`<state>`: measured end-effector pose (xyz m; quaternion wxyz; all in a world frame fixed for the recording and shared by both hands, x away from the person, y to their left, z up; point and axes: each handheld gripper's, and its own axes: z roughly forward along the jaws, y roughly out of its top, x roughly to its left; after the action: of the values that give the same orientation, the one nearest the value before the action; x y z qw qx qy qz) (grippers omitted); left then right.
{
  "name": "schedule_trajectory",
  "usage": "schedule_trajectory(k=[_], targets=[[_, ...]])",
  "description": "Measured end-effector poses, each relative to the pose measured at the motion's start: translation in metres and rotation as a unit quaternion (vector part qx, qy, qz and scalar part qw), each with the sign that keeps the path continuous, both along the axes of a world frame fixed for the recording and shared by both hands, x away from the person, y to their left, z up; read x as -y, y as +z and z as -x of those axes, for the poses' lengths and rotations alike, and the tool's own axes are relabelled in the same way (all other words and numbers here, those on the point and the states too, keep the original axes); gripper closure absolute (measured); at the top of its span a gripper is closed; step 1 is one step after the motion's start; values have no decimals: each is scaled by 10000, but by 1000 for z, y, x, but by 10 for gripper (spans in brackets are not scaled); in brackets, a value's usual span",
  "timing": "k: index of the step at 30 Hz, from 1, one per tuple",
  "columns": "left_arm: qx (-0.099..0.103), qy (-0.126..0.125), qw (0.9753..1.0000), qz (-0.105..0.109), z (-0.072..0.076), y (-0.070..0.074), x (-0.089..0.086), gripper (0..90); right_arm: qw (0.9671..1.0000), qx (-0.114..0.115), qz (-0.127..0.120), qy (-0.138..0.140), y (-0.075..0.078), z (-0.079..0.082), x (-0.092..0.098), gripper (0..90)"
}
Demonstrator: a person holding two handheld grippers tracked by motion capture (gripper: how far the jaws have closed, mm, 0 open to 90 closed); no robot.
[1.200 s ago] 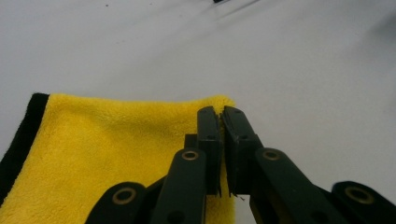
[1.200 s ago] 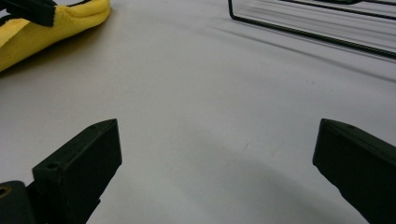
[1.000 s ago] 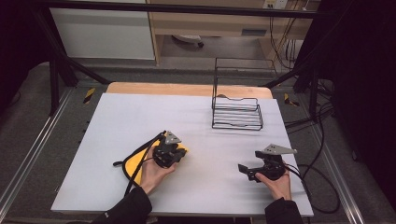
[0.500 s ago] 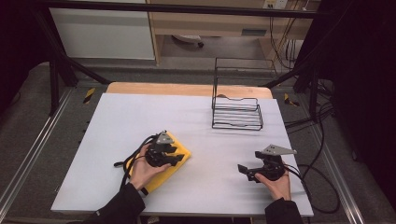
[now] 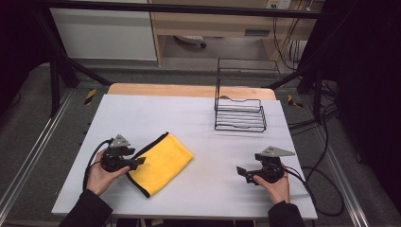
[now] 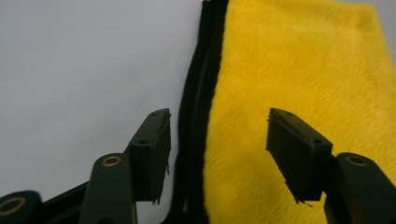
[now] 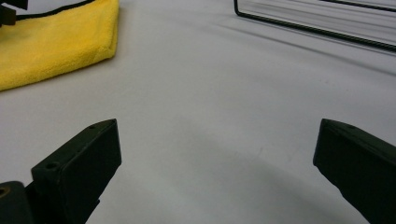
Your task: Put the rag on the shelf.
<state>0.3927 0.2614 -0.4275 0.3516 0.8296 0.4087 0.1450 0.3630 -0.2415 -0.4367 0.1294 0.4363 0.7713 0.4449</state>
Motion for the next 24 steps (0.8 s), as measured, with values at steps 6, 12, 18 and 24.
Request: schedule_trajectory(k=[6,12,18,24], targets=[[-173,101,9998,52,-1,-10,-15,515,10000,27,-13,90,4,-2,-22,7],[-326,56,9994,111,-3,-12,-16,599,9998,37,-74,190,9,-7,-55,10],[-421,71,9989,202,-3,-15,-16,642,9995,-6,35,302,9,-15,-92,20],[-387,111,9988,267,-2,-17,-17,645,9992,-178,-65,353,7,-29,-125,69]])
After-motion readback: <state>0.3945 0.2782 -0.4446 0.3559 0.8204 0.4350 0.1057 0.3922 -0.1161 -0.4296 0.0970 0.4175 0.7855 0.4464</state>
